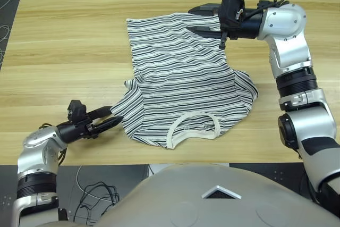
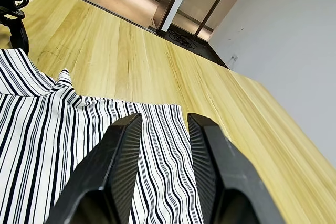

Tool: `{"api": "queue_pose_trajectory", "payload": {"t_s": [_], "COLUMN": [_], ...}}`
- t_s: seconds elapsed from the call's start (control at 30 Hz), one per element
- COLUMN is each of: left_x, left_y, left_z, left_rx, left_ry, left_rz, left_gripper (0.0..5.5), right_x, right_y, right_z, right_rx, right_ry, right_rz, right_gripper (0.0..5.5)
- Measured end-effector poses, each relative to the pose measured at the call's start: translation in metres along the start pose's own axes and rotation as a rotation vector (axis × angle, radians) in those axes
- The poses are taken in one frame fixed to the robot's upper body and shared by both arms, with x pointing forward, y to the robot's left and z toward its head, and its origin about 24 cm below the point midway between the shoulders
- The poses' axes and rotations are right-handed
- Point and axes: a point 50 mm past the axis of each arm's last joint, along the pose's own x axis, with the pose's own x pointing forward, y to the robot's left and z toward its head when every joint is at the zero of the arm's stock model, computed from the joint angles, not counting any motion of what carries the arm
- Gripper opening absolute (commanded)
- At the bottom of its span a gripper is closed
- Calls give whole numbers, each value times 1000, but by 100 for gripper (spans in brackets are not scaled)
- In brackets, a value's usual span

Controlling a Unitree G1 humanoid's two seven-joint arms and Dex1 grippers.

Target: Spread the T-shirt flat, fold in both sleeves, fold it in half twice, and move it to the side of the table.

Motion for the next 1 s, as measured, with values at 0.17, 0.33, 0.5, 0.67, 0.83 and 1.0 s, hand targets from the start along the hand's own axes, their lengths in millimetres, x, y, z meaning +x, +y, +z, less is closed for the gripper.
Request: {"api": "queue_pose_trajectory", "payload": {"t_s": [0.17,0.33,0.5,0.67,0.83,1.0], "left_x": [3,4,4,3,1,-11], "left_y": [-1,0,2,4,4,-3], "left_z": [-1,-3,-2,-2,0,24], "left_rx": [-8,-16,-21,-27,-38,0], "left_ry": [1,6,3,2,-4,-67], "left_rz": [2,2,12,22,28,-6], "left_gripper": [217,136,63,14,14,14], "right_x": [1,2,4,5,6,8], "right_y": [1,1,3,4,5,6], "right_z": [0,0,0,-1,-1,0], "right_rx": [0,0,-1,-1,0,-1], "right_ry": [0,-1,-2,1,1,-2], "right_rz": [5,7,17,27,30,36], "right_gripper": [159,159,159,159,159,159]}}
